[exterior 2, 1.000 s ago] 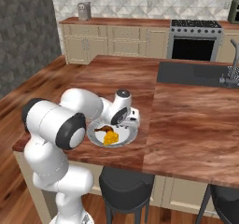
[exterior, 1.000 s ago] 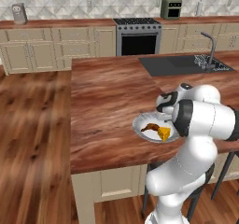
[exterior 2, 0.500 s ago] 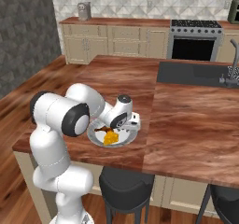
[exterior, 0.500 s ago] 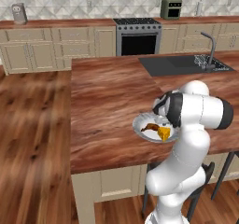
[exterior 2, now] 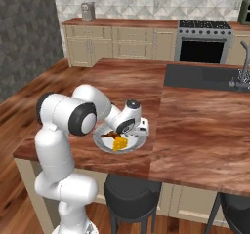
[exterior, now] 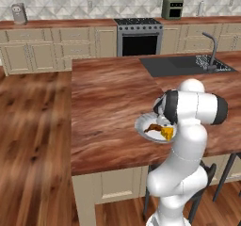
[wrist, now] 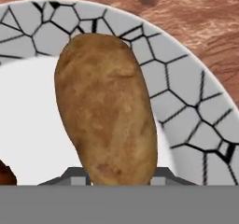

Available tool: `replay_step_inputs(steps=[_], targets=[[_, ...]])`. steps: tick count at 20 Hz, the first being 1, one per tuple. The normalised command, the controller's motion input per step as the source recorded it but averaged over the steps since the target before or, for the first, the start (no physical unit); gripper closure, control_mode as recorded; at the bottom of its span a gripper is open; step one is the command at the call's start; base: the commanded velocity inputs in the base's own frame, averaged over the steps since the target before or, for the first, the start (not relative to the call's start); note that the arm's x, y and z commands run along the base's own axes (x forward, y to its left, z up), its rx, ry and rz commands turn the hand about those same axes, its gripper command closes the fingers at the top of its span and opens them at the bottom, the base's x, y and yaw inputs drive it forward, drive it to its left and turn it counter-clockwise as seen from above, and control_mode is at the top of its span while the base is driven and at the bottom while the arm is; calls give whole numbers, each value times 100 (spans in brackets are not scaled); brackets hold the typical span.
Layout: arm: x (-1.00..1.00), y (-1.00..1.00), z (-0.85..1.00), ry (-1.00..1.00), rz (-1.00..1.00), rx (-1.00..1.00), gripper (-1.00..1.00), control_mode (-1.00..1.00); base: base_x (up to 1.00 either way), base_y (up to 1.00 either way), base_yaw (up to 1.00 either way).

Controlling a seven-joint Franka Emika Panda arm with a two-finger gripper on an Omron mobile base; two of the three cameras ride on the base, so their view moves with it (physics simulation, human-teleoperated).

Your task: Take the cheese, chicken drumstick, and potato from the fridge and place them on the plate on the dining counter to create an appetizer plate.

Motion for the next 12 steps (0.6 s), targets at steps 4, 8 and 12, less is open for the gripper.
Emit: replay_step_inputs(steps=[4, 8, 12], targets=[[-25, 0, 14, -4, 0, 0, -100, -100, 0, 0, 0], [-32, 12, 70, -11, 0, 0, -100, -100, 0, 0, 0], [-34, 28, 100, -15, 0, 0, -100, -100, 0, 0, 0]])
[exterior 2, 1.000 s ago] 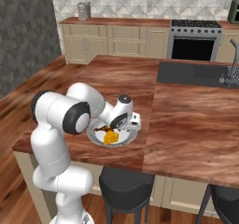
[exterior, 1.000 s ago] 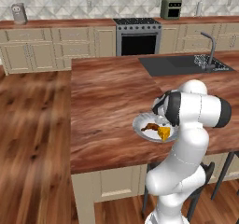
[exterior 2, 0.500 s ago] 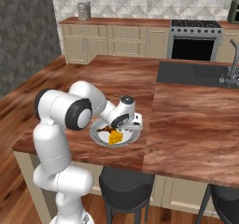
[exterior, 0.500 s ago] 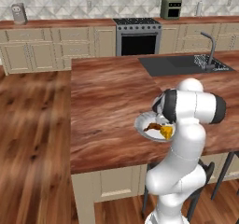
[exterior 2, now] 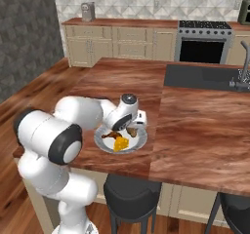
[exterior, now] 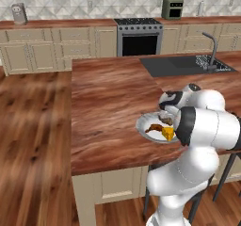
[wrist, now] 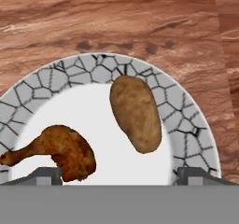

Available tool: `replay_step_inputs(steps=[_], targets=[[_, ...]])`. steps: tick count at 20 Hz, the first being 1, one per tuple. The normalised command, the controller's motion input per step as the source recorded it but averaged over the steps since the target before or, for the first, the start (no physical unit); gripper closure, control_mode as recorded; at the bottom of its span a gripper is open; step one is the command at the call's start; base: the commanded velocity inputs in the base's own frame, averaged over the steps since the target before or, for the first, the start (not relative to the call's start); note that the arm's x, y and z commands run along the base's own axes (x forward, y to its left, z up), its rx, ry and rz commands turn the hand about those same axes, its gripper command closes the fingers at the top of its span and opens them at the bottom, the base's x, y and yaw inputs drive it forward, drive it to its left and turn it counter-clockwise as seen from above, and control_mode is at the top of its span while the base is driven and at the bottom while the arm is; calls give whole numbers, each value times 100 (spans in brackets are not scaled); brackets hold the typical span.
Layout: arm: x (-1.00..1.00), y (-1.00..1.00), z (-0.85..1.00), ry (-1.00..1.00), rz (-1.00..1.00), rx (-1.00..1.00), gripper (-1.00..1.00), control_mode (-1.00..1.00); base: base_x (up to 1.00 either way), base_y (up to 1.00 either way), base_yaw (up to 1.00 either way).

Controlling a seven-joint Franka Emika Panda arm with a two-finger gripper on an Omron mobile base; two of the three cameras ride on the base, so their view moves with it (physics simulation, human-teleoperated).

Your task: Take the cheese, chicken drumstick, and potato from the fridge and place them on the plate on the dining counter to create an appetizer plate.

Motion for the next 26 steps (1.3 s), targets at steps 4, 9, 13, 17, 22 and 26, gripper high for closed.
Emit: replay_step_inputs(steps=[4, 9, 13, 17, 22, 26], targets=[[-62, 53, 100, -7, 0, -1, -100, -100, 0, 0, 0], [-99, 54, 94, 0, -2, -1, -100, -100, 0, 0, 0], [-100, 36, 71, 0, -8, 0, -100, -100, 0, 0, 0], [-100, 12, 57, 0, -13, 0, -100, -100, 0, 0, 0], [-100, 0, 43, 0, -17, 0, -100, -100, 0, 0, 0], [-100, 0, 48, 0, -16, 0, -100, -100, 0, 0, 0]])
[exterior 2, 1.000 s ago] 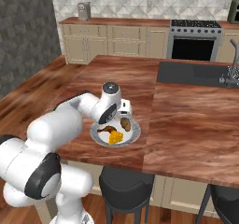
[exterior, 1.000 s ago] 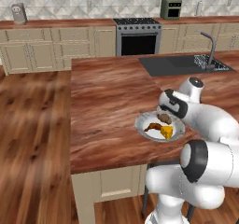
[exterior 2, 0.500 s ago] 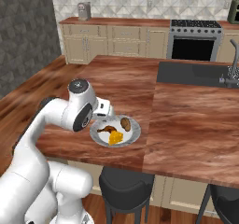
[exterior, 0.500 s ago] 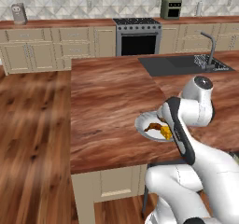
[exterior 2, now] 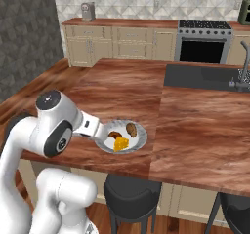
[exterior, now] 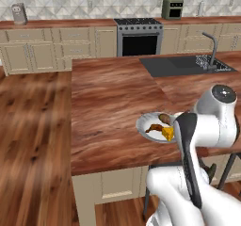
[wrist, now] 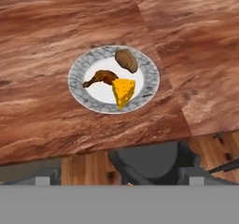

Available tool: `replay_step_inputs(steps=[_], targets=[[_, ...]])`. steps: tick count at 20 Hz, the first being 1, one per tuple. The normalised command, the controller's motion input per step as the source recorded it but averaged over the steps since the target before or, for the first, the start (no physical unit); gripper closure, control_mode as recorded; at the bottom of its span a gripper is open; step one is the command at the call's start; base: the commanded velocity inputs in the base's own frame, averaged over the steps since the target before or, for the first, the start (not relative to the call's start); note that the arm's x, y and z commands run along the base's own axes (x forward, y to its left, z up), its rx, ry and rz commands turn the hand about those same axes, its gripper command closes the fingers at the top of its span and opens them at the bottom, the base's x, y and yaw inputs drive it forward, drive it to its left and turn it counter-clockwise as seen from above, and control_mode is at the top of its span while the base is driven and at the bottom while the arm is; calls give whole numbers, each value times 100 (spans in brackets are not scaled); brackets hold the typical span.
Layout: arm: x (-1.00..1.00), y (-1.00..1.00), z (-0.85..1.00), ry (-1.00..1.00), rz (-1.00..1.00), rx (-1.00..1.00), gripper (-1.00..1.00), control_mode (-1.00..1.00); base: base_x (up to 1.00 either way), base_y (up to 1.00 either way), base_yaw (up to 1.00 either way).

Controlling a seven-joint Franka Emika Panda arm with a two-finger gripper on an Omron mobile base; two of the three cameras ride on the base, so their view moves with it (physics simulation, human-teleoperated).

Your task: Take the cheese, chicken drumstick, and potato from the fridge and place them on the plate on the dining counter to create an appetizer plate.

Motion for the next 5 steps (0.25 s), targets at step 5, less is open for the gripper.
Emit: replay_step_inputs(steps=[5], targets=[[-98, 0, 75, -1, -11, 0, -100, -100, 0, 0, 0]])
